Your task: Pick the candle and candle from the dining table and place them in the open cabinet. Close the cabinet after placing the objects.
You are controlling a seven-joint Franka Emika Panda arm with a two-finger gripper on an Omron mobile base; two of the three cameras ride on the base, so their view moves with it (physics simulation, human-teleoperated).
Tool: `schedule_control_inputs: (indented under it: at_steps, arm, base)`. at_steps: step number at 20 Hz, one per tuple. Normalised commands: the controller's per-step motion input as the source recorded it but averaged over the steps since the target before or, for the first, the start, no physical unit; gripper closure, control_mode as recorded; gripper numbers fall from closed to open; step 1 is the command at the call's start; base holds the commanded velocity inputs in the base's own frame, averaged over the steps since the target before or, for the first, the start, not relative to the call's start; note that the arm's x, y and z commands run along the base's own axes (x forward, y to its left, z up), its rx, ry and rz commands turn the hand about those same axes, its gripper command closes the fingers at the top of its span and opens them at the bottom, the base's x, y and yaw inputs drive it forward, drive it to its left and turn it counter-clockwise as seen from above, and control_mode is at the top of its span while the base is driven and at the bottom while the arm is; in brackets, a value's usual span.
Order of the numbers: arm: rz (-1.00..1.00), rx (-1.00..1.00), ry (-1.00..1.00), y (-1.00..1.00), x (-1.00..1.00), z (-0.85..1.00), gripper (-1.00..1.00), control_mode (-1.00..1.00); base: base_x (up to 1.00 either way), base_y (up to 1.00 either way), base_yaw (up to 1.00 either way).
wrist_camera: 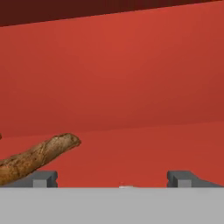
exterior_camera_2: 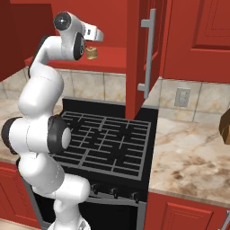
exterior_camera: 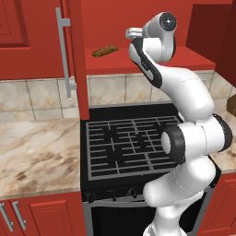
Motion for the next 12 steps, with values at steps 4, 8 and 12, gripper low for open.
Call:
schedule_control_inputs:
  at_steps: [4,8,12]
  arm:
    - [0.00,0.00,0.00,0.00,-0.86,0.25,-1.00,-1.00]
    - [0.00,-0.01,0.00,0.00,-1.00,0.23,-1.00,-1.00]
    - [0.00,-0.03,0.00,0.00,-1.00,0.20,-1.00,-1.00]
  base:
    - [0.00,0.00,0.00]
    - [0.00,0.00,0.00]
    - [0.00,0.00,0.00]
